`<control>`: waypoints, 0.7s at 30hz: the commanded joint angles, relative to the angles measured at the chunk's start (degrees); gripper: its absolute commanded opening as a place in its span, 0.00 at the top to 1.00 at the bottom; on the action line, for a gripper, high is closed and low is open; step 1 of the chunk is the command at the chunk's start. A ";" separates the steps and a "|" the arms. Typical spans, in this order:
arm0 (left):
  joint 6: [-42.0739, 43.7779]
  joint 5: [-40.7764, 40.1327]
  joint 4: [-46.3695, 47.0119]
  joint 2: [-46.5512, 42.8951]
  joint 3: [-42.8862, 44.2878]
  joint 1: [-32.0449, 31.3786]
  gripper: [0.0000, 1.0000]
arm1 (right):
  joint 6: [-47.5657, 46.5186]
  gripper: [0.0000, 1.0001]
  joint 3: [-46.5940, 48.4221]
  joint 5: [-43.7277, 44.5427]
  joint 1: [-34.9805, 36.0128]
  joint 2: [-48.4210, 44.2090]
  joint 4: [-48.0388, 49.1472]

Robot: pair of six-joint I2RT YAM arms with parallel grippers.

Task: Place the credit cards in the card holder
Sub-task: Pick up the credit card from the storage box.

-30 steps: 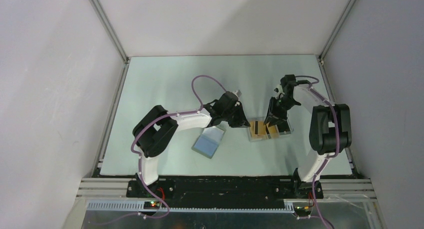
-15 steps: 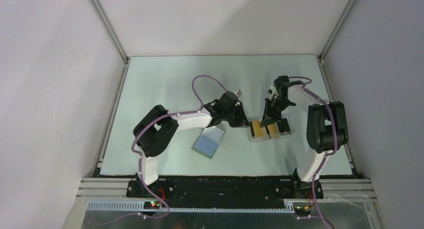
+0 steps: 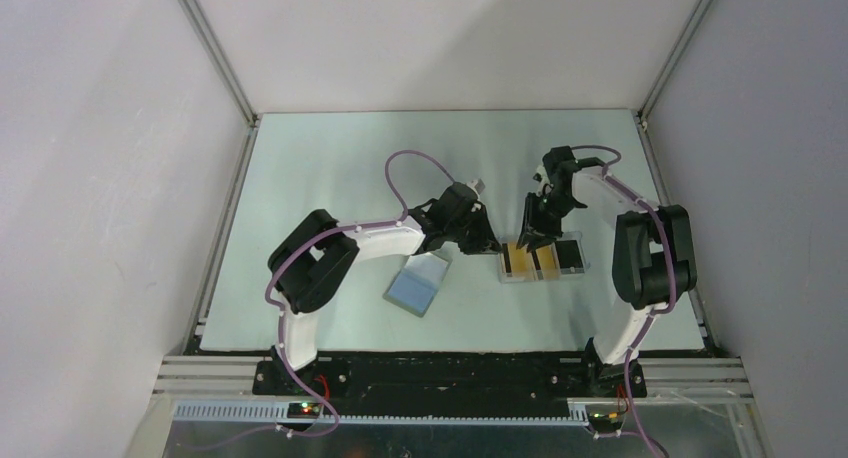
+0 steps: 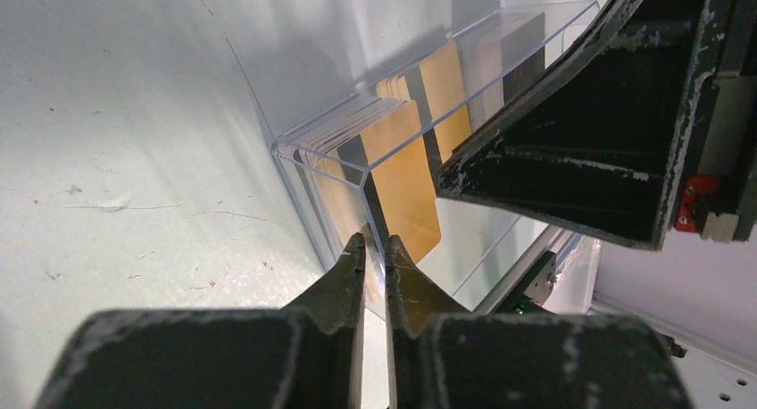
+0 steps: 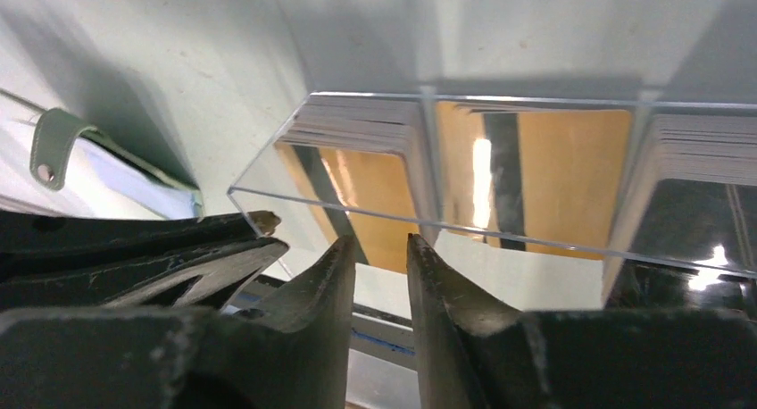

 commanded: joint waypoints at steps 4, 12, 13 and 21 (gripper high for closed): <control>1.87 -1.32 -3.77 2.71 -0.05 -0.30 0.90 | -1.32 0.61 1.17 4.60 -0.61 0.37 -1.48; 1.81 -1.26 -3.80 2.78 -0.13 -0.34 0.90 | -0.49 0.68 -0.91 1.74 0.28 1.57 1.16; 1.81 -1.23 -3.79 2.78 -0.19 -0.37 0.90 | -0.40 0.68 -0.93 1.90 0.43 1.73 1.23; 1.86 -1.24 -3.80 2.73 -0.06 -0.32 0.90 | -0.47 0.69 -0.97 3.19 1.06 2.62 1.42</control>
